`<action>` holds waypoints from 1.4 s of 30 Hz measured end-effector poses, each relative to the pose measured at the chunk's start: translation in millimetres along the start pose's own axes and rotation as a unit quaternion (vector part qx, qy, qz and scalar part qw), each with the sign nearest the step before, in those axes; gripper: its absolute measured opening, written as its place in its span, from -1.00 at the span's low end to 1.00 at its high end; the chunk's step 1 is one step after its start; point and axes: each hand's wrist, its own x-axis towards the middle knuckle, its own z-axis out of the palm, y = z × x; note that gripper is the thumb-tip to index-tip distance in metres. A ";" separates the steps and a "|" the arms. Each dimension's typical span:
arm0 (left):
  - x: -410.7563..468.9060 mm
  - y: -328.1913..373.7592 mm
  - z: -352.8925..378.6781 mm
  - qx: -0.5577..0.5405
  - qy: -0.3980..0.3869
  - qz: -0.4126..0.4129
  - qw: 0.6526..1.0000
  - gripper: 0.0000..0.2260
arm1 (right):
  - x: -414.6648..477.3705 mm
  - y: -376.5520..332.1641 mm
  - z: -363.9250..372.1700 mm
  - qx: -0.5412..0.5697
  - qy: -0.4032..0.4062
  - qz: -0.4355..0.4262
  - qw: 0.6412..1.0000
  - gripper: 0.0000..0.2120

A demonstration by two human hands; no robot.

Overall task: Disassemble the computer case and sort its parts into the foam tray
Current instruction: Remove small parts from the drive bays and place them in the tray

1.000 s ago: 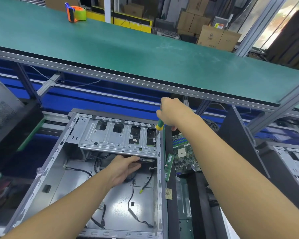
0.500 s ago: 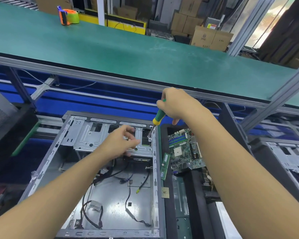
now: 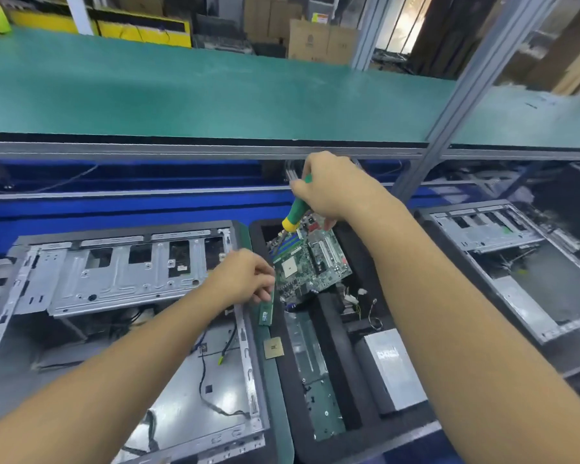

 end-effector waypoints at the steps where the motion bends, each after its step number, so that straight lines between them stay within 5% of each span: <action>1: 4.5 5.8 17.0 0.033 -0.038 0.007 0.999 -0.90 | -5.0 12.1 -0.5 -0.008 0.017 0.014 1.000 -0.79; 7: 19.4 21.7 135.7 0.277 -0.270 0.088 0.918 -0.85 | -47.7 72.8 0.8 0.012 -0.008 0.069 0.997 -0.74; 11: 28.0 14.8 159.8 0.336 -0.273 0.088 0.897 -0.73 | -67.7 96.5 0.3 0.007 -0.018 0.083 0.996 -0.71; 15: 31.4 21.9 122.8 0.268 -0.137 0.125 0.945 -0.80 | -66.9 100.8 2.0 0.023 0.007 0.086 0.996 -0.71; 18: 26.8 19.8 72.3 0.143 0.036 0.129 0.981 -0.88 | -54.1 86.6 7.6 0.075 0.054 0.073 0.993 -0.73; 21: 10.6 0.0 19.4 0.088 0.226 0.153 0.958 -0.87 | -33.7 61.7 17.0 0.137 0.089 0.042 0.986 -0.81; 24: -14.9 -31.8 -20.2 0.093 0.333 0.116 0.931 -0.88 | -12.4 31.7 33.4 0.243 0.059 0.032 0.968 -0.78; 27: -44.4 -64.3 -40.8 0.062 0.390 0.031 0.918 -0.69 | 7.7 5.0 63.7 0.396 -0.075 0.032 0.914 -0.67; 31: -75.0 -89.5 -56.0 0.016 0.405 -0.092 0.909 -0.55 | 25.2 -20.6 122.3 0.619 -0.203 0.109 0.751 -0.86; 34: -88.6 -100.7 -55.1 0.058 0.265 -0.270 0.924 -0.51 | 28.3 -33.1 164.3 0.643 -0.201 0.116 0.730 -0.94; 37: -89.0 -108.5 -43.5 -0.142 0.139 -0.328 0.924 -0.55 | 26.7 -44.2 191.7 0.616 -0.185 0.115 0.757 -0.74; 42: -60.6 -112.5 -29.3 -0.472 0.187 -0.229 0.831 -0.87 | 18.9 -50.7 211.8 0.545 -0.157 0.046 0.823 -0.66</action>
